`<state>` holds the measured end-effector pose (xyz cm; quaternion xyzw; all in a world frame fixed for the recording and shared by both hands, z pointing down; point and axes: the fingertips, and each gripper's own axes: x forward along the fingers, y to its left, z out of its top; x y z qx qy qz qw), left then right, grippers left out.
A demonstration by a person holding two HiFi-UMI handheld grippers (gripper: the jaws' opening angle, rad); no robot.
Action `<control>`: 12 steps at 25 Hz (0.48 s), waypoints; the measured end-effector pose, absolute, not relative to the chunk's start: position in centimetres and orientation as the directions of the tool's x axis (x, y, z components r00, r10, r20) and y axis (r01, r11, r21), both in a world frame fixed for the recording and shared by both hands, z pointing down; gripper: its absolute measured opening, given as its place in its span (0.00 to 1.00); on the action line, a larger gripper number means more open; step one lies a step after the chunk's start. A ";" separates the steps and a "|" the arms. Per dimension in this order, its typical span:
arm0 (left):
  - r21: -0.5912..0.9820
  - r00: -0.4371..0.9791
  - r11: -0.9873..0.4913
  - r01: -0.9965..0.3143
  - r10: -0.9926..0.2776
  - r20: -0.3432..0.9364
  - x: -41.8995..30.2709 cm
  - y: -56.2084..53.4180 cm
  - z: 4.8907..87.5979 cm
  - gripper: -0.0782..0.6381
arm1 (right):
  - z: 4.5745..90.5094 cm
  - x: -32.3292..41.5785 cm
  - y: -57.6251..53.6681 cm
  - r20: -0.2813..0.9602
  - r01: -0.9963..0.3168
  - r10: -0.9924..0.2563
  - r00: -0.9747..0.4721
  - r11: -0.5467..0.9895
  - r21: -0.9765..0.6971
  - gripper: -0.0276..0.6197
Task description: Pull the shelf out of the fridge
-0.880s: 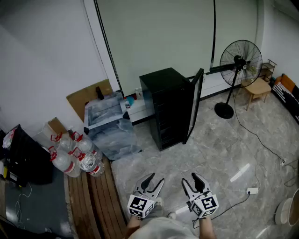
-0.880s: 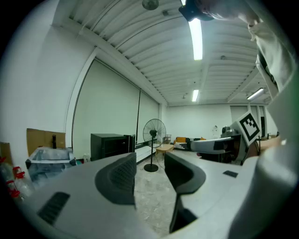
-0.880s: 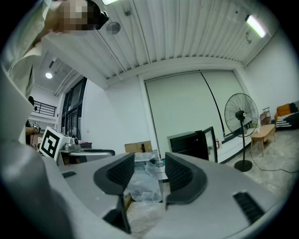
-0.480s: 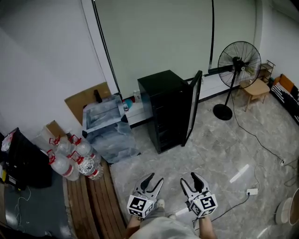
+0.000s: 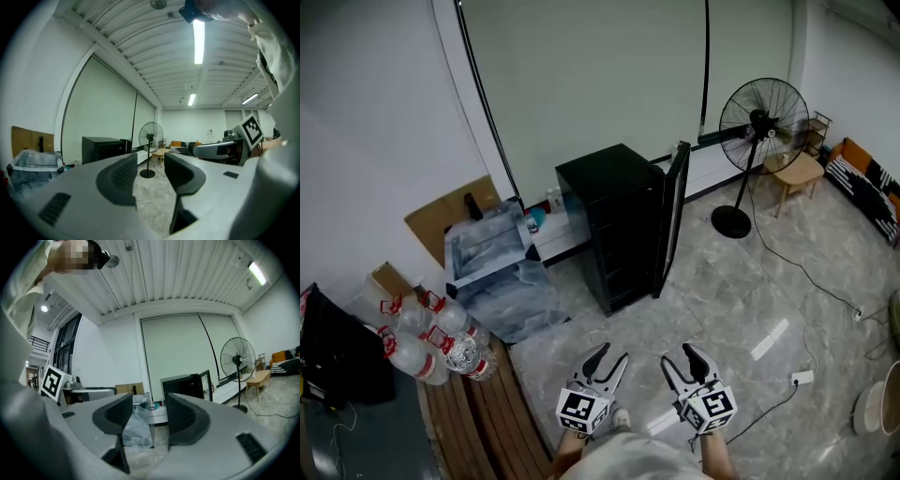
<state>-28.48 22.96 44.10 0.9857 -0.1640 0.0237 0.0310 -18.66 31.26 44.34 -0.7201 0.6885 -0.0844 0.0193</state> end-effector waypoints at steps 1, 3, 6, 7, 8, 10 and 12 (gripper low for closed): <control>0.056 0.947 -0.946 -0.319 -0.317 0.056 -28.3 22.2 44.1 0.37 | 44.3 -18.5 30.6 0.097 -0.988 -0.994 0.042 -0.056 -0.144 0.40; 0.062 0.950 -0.949 -0.310 -0.307 0.057 -28.0 20.8 44.3 0.37 | 44.4 -18.3 29.2 0.101 -0.987 -0.994 0.050 -0.065 -0.144 0.40; 0.071 0.954 -0.952 -0.298 -0.293 0.068 -27.7 18.9 44.9 0.37 | 44.7 -18.1 27.3 0.108 -0.986 -0.992 0.060 -0.076 -0.149 0.39; 0.074 0.955 -0.953 -0.293 -0.288 0.073 -27.6 18.2 45.2 0.36 | 44.8 -18.1 26.7 0.111 -0.985 -0.992 0.065 -0.081 -0.150 0.39; 0.077 0.957 -0.955 -0.287 -0.282 0.075 -27.5 17.7 45.3 0.36 | 44.9 -18.2 26.2 0.114 -0.985 -0.991 0.070 -0.087 -0.149 0.39; 0.085 0.961 -0.959 -0.272 -0.267 0.073 -27.3 16.7 45.5 0.36 | 45.0 -18.3 25.3 0.121 -0.984 -0.989 0.083 -0.101 -0.148 0.39; 0.086 0.966 -0.963 -0.257 -0.252 0.063 -27.1 15.8 45.4 0.36 | 45.1 -18.3 24.5 0.128 -0.983 -0.987 0.095 -0.113 -0.146 0.39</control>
